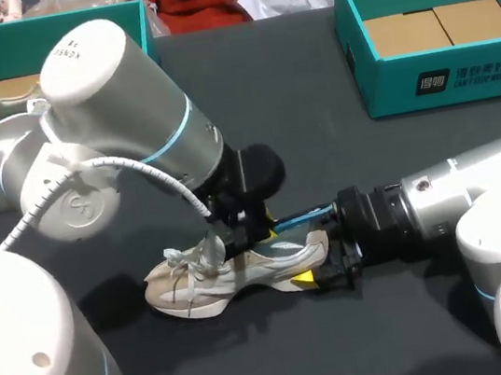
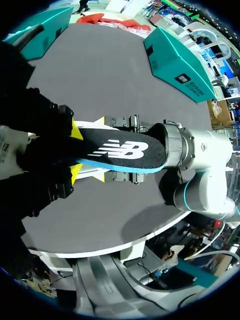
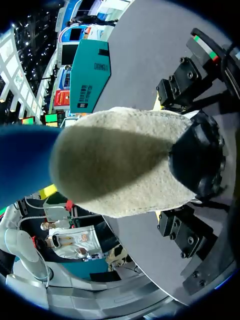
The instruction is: Take the shoe out of the shoebox, open the shoe tongue, remove and reinsert the insole, then place the shoe into the shoebox
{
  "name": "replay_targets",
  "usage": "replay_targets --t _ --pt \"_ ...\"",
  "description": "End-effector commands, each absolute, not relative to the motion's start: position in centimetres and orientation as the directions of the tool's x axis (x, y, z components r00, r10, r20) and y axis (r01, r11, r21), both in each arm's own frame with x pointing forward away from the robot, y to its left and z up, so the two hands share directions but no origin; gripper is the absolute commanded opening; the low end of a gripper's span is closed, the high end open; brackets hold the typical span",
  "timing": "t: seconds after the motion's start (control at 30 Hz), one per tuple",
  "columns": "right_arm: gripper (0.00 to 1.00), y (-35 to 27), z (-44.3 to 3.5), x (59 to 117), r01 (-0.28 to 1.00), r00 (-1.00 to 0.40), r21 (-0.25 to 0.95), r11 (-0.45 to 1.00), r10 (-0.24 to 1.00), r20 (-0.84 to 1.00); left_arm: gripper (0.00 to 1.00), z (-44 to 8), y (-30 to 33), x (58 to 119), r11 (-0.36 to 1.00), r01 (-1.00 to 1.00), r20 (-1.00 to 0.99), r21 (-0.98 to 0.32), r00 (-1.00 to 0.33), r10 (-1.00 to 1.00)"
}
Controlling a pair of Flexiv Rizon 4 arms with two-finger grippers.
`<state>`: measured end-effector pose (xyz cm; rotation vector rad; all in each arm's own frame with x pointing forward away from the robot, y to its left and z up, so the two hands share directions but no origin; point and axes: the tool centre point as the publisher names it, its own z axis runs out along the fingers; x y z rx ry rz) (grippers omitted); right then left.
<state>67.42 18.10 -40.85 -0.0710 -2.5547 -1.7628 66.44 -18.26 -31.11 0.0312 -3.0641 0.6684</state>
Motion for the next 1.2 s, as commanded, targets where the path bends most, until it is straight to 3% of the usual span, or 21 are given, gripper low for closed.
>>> replay_targets --t 0.03,0.13,0.33,0.57,0.8,1.2 --pt "0.0 18.3 -40.9 67.3 0.059 -0.998 0.932 0.358 0.019 0.056 0.69 -30.7 -17.4 65.3 0.905 -0.021 -0.041 -0.426 -0.998 -0.042" --pt "0.0 18.3 -40.9 67.3 0.059 -0.998 0.932 0.358 0.019 0.056 0.75 -30.5 -17.2 65.0 0.896 -0.007 -0.081 -0.445 -0.996 -0.049" --pt "0.0 18.3 -40.9 67.3 0.059 -0.998 0.932 0.358 0.019 0.056 0.75 -30.6 -17.5 64.8 0.886 0.041 -0.135 -0.462 -0.991 -0.025" --pt "0.0 18.3 -40.9 67.3 0.059 -0.998 0.932 0.358 0.019 0.056 0.66 -30.9 -18.2 65.3 0.874 0.081 -0.165 -0.48 -0.986 0.001" --pt "0.0 18.3 -40.9 67.3 0.059 -0.998 0.932 0.358 0.019 0.056 0.67 -31.2 -19.0 65.3 0.864 0.116 -0.221 -0.489 -0.975 0.006" --pt "0.0 18.3 -40.9 67.3 0.059 -0.998 0.932 0.358 0.019 0.056 0.6 -32.2 -20.1 65.6 0.857 0.132 -0.298 -0.498 -0.954 -0.026"
